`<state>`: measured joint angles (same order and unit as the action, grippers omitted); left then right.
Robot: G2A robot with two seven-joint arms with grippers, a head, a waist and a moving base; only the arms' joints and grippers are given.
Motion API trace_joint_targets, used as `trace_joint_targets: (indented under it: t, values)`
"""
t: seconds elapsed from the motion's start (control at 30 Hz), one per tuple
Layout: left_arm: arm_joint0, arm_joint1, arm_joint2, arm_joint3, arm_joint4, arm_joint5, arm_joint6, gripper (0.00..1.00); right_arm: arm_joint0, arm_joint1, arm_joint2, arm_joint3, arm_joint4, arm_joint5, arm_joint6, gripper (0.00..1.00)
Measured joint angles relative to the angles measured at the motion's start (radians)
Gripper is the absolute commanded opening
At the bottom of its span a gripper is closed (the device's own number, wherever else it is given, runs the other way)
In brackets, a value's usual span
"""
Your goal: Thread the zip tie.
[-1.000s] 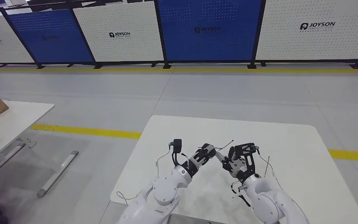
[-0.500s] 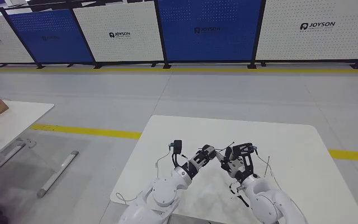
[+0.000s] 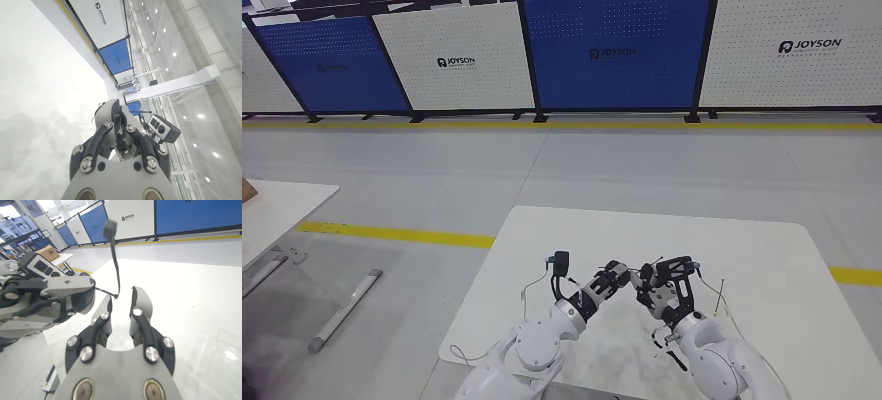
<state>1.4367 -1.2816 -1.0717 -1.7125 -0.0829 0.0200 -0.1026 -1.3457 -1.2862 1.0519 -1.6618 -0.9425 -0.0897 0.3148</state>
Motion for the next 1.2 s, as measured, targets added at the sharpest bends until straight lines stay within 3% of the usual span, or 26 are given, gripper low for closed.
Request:
trace_joint_targets:
  t: [0.43,1.2]
  values:
    - [-0.002,-0.001,0.001,0.004,-0.003,-0.010,0.010,0.00,-0.004,-0.001,0.006,0.003,0.015,-0.024,0.011,0.00]
    - [0.019,0.000,-0.006,-0.017,-0.023,-0.115,0.001,0.00,0.008,0.001,0.010,0.029,0.099,-0.107,0.083,0.00]
